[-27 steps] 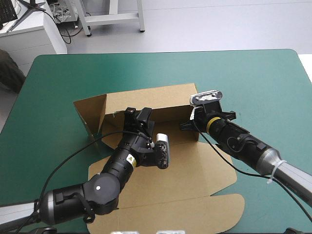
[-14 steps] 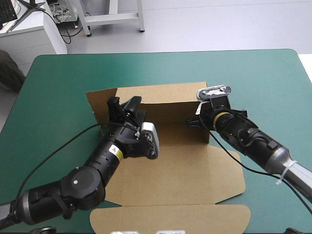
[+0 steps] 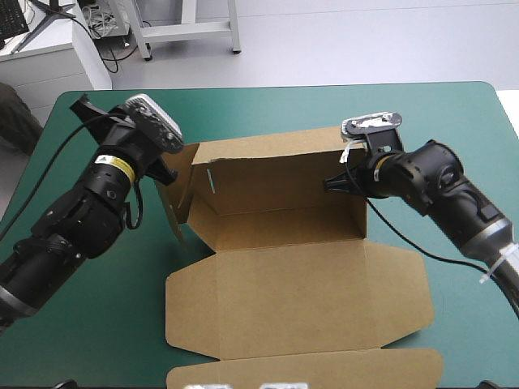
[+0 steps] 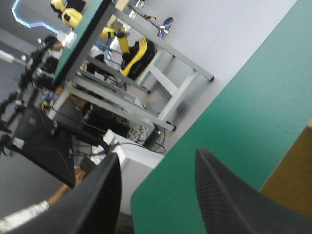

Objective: Fold the box

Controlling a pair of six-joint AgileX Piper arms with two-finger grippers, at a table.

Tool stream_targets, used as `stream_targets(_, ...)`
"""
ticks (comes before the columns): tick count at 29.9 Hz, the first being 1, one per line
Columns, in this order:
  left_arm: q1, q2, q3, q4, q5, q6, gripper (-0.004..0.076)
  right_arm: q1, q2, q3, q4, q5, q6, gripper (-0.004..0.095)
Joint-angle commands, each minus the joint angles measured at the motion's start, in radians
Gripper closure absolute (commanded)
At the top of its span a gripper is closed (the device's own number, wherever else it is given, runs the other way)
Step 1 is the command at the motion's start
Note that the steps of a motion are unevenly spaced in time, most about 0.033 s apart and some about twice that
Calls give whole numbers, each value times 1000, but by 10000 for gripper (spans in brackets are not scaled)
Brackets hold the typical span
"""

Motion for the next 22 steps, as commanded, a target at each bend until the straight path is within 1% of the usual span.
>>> stream_targets(1, 121, -17, -36, -128, -76, 20, 381, -99, 17, -116, 138, 39, -144, 928)
stream_targets(4, 215, -17, -36, -283, -83, 95, 386, -175, 94, -202, 215, 154, -231, 928)
stream_targets(7, 304, -17, -33, -492, -61, 193, 421, -216, 184, -276, 227, 252, -272, 928)
stream_targets(10, 375, -17, -7, -678, -29, 270, 452, -223, 274, -329, 221, 262, -309, 928)
stream_targets(12, 406, -17, 19, -754, -19, 306, 458, -223, 327, -354, 221, 262, -317, 928)
stream_targets(16, 416, -39, 103, -804, -8, 313, 458, -223, 435, -379, 221, 262, -336, 928)
stream_targets(18, 416, -62, 166, -817, -27, 313, 459, -223, 473, -379, 221, 259, -350, 928)
stream_targets(22, 416, -155, 302, -840, -101, 308, 459, -223, 547, -379, 224, 245, -359, 928)
